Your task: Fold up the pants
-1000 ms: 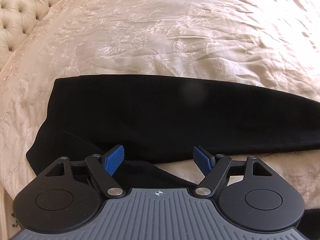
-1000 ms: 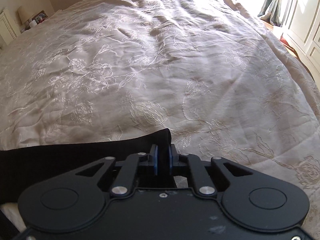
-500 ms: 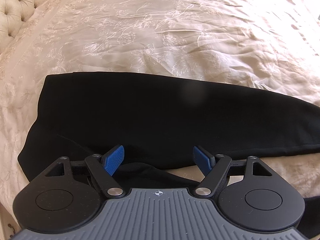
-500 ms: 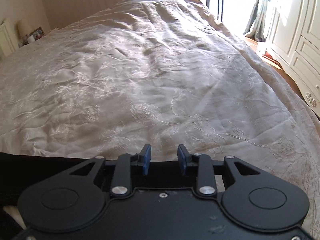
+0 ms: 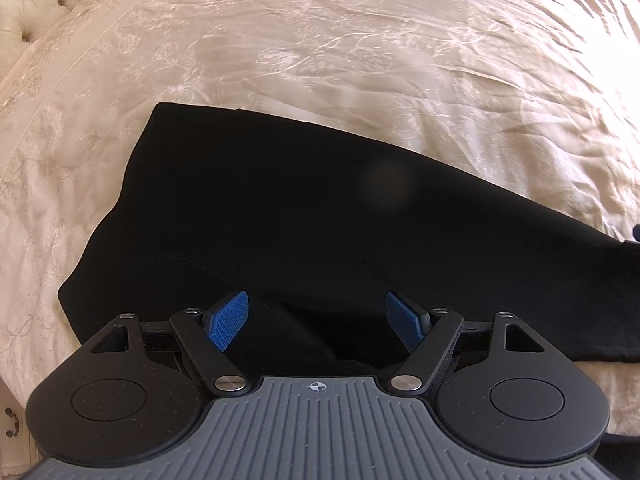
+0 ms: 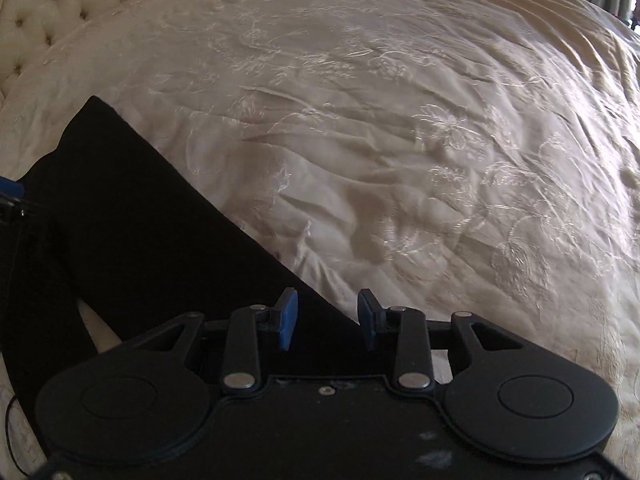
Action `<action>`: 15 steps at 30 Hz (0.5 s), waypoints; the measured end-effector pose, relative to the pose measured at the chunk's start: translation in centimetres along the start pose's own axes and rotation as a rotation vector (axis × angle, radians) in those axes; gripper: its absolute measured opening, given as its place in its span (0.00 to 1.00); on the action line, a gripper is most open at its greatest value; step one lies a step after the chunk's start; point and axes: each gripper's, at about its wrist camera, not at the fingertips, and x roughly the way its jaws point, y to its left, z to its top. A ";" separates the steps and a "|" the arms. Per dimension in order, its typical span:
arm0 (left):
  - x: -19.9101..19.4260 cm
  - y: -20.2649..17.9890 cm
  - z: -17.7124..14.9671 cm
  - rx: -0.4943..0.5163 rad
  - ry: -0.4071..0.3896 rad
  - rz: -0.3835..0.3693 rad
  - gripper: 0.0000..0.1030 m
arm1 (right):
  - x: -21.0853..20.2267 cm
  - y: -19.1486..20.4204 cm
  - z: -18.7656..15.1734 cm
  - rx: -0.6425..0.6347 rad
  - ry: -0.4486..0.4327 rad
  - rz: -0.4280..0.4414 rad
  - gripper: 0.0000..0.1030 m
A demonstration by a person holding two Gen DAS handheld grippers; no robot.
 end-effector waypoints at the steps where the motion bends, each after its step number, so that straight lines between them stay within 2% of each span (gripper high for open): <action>1: 0.2 0.6 0.3 -0.010 0.004 0.002 0.73 | 0.7 0.5 0.6 -0.028 0.011 0.014 0.35; 6: 1.1 2.3 1.6 -0.027 0.023 -0.001 0.73 | 3.8 2.6 2.9 -0.127 0.079 0.088 0.35; 9: 1.3 2.1 2.4 -0.014 0.017 -0.017 0.73 | 5.5 3.5 3.4 -0.177 0.122 0.101 0.38; 12: 1.5 1.4 3.3 -0.004 0.008 -0.050 0.73 | 6.6 4.2 3.6 -0.185 0.152 0.111 0.36; 15: 1.7 0.5 4.2 -0.002 0.009 -0.093 0.73 | 5.7 4.9 3.5 -0.199 0.146 0.118 0.04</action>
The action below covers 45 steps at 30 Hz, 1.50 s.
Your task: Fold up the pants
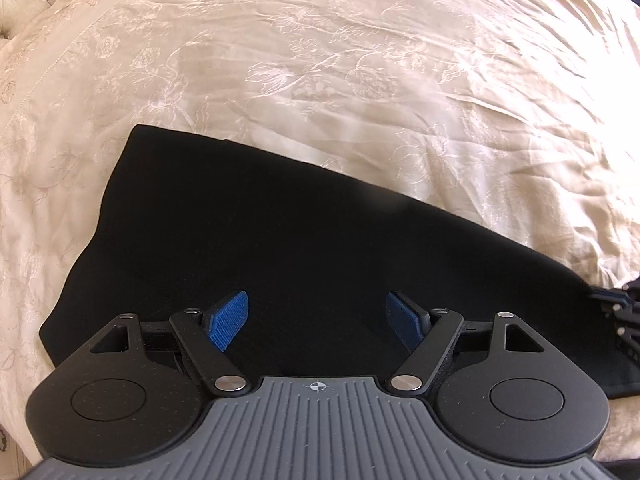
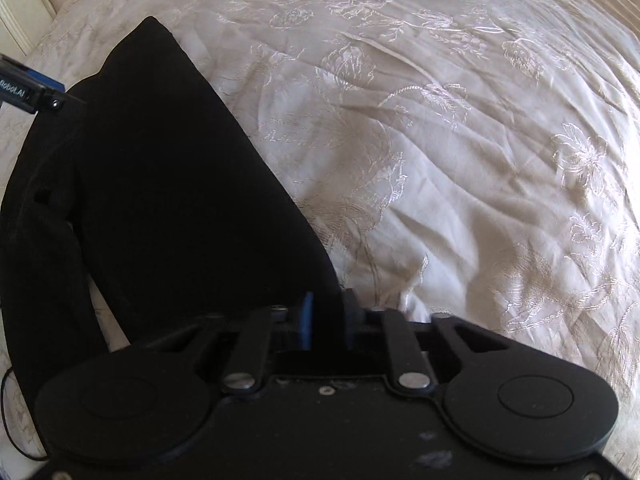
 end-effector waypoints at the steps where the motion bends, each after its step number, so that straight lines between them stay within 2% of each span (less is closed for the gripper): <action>1: 0.1 -0.3 0.4 -0.004 0.001 -0.018 0.73 | -0.8 0.8 -0.1 -0.020 -0.021 -0.017 0.04; 6: 0.9 -1.4 1.7 -0.042 0.030 -0.097 0.73 | -5.3 5.6 -2.5 -0.108 -0.124 -0.096 0.04; 10: 1.8 -1.8 2.4 -0.085 0.063 -0.141 0.73 | -6.7 10.7 -4.9 -0.208 -0.145 -0.160 0.04; 12: 2.3 -1.8 2.6 -0.101 0.087 -0.141 0.73 | -6.6 13.0 -5.8 -0.266 -0.138 -0.188 0.04; 15: 3.3 -1.8 2.9 -0.118 0.132 -0.138 0.73 | -6.3 15.2 -6.7 -0.289 -0.136 -0.210 0.04; 18: 4.9 -2.1 3.2 -0.094 0.180 -0.090 0.73 | -6.2 16.5 -7.0 -0.290 -0.144 -0.222 0.04; 19: 5.4 -2.2 3.2 -0.088 0.197 -0.076 0.67 | -6.3 16.7 -7.0 -0.283 -0.147 -0.228 0.04; 20: 5.9 -2.2 3.2 -0.085 0.214 -0.068 0.57 | -6.5 16.8 -7.0 -0.273 -0.148 -0.230 0.04; 21: 6.3 -2.1 3.2 -0.091 0.236 -0.076 0.34 | -6.6 16.9 -7.0 -0.263 -0.153 -0.234 0.04; 22: 6.5 -1.9 3.0 -0.115 0.256 -0.107 0.20 | -6.7 16.9 -7.0 -0.254 -0.157 -0.237 0.04; 24: 5.8 -1.3 2.5 -0.158 0.226 -0.168 0.10 | -6.8 16.8 -6.9 -0.236 -0.163 -0.238 0.04; 26: 4.2 -1.5 1.7 -0.126 0.168 -0.171 0.09 | -7.1 16.7 -6.9 -0.208 -0.169 -0.241 0.04; 30: 1.1 -1.5 -1.0 -0.058 0.082 -0.159 0.09 | -7.9 16.2 -7.5 -0.076 -0.186 -0.226 0.09; 32: 0.1 -1.1 -2.0 -0.063 0.064 -0.162 0.09 | -9.0 15.3 -8.0 0.056 -0.226 -0.194 0.17; 35: -0.7 -0.3 -3.2 -0.098 0.043 -0.179 0.09 | -11.2 13.5 -9.5 0.296 -0.296 -0.178 0.21; 39: -1.4 -0.5 -3.9 -0.089 0.023 -0.172 0.09 | -13.0 9.9 -11.2 0.617 -0.337 -0.323 0.29; 42: -1.4 -0.5 -4.1 -0.092 0.024 -0.174 0.09 | -13.0 5.9 -12.4 0.857 -0.287 -0.480 0.30; 45: -1.4 -0.4 -4.0 -0.098 0.023 -0.177 0.09 | -12.0 2.6 -12.5 0.990 -0.235 -0.605 0.31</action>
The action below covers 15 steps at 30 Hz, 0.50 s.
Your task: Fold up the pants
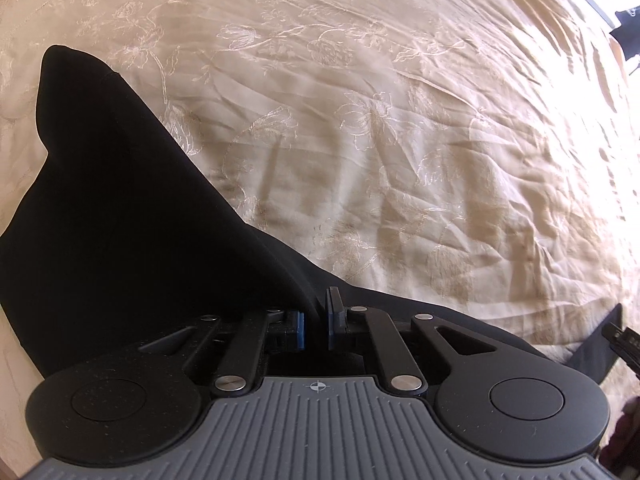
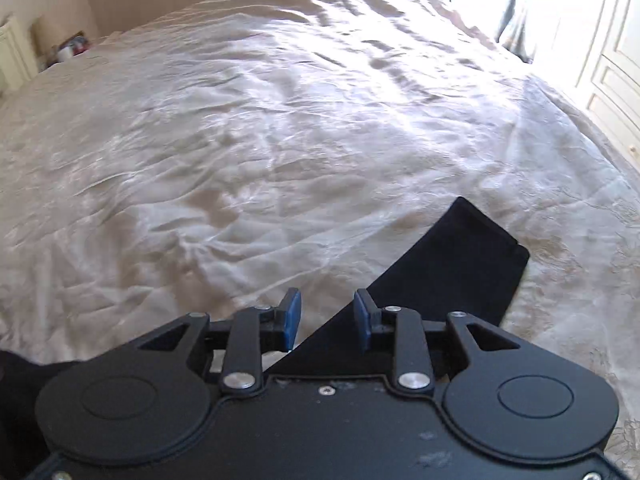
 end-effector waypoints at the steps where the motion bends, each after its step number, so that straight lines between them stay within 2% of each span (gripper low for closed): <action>1: 0.0 0.0 0.1 0.000 -0.001 0.000 0.09 | 0.9 -0.2 0.4 0.013 0.013 -0.042 0.31; 3: 0.0 -0.1 0.1 0.002 -0.003 0.001 0.09 | 2.9 -0.7 1.6 0.035 0.051 -0.131 0.31; 7: 0.1 0.0 0.2 -0.005 0.001 -0.001 0.09 | 6.1 -1.9 2.7 0.090 0.128 -0.243 0.31; 11: 0.2 0.1 0.5 -0.021 0.004 -0.010 0.09 | 8.2 -2.5 2.5 0.114 0.186 -0.283 0.29; 12: 0.2 0.1 0.7 -0.023 0.002 -0.013 0.09 | 7.8 -3.0 2.5 0.116 0.189 -0.267 0.25; 14: 0.0 -0.1 1.2 -0.020 -0.013 -0.021 0.09 | 7.6 -3.8 2.7 0.128 0.202 -0.216 0.07; 15: -0.2 -0.3 1.5 -0.016 -0.023 -0.025 0.09 | 7.2 -4.3 2.9 0.142 0.208 -0.193 0.03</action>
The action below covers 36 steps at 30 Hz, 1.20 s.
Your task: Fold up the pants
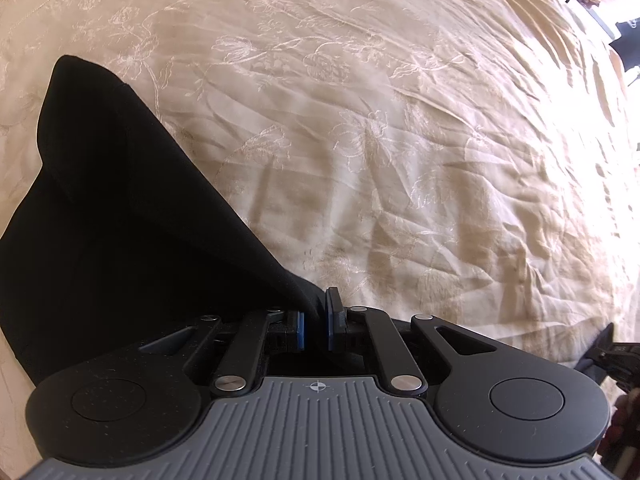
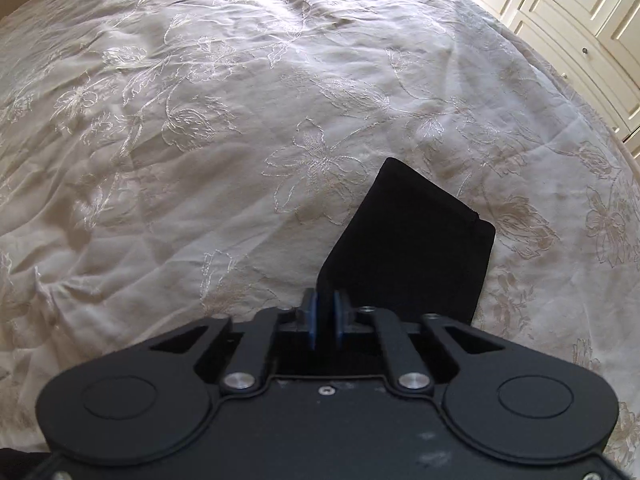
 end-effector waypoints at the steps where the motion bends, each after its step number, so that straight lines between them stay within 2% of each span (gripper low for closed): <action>1: -0.2 -0.2 0.4 0.005 -0.011 -0.004 0.09 | -0.6 -0.5 0.2 0.010 -0.002 0.016 0.02; 4: -1.6 -0.6 1.2 0.022 -0.061 -0.010 0.09 | -3.2 -2.3 1.2 0.035 -0.062 0.065 0.02; 7: -3.7 -0.2 1.3 0.027 -0.107 -0.020 0.09 | -7.2 -5.0 1.9 0.085 -0.160 0.147 0.02; 10: -6.0 1.1 -0.5 0.025 -0.144 -0.045 0.09 | -11.3 -8.4 1.2 0.145 -0.251 0.244 0.02; 13: -7.2 2.4 -3.6 0.027 -0.153 -0.048 0.09 | -14.1 -11.3 -1.6 0.198 -0.298 0.336 0.02; 16: -6.7 4.1 -7.4 0.015 -0.105 -0.044 0.09 | -14.3 -12.6 -5.4 0.208 -0.255 0.320 0.02; 20: -4.1 5.1 -11.2 0.057 0.009 0.019 0.09 | -10.8 -13.6 -10.8 0.266 -0.098 0.270 0.03; 22: -3.1 5.4 -12.2 0.080 0.036 0.039 0.09 | -9.3 -13.5 -12.6 0.262 -0.051 0.240 0.03; 28: -1.8 6.0 -12.7 0.064 0.067 0.029 0.09 | -8.2 -14.8 -16.0 0.295 -0.033 0.216 0.03; 32: -1.4 5.6 -13.2 0.109 0.073 0.034 0.09 | -7.9 -16.1 -17.7 0.335 -0.023 0.196 0.03; 35: -1.0 5.9 -13.4 0.123 0.086 0.025 0.09 | -8.1 -16.6 -18.6 0.361 -0.032 0.206 0.09; 36: -0.9 5.9 -13.5 0.127 0.089 0.020 0.09 | -8.3 -16.8 -18.8 0.377 -0.037 0.207 0.14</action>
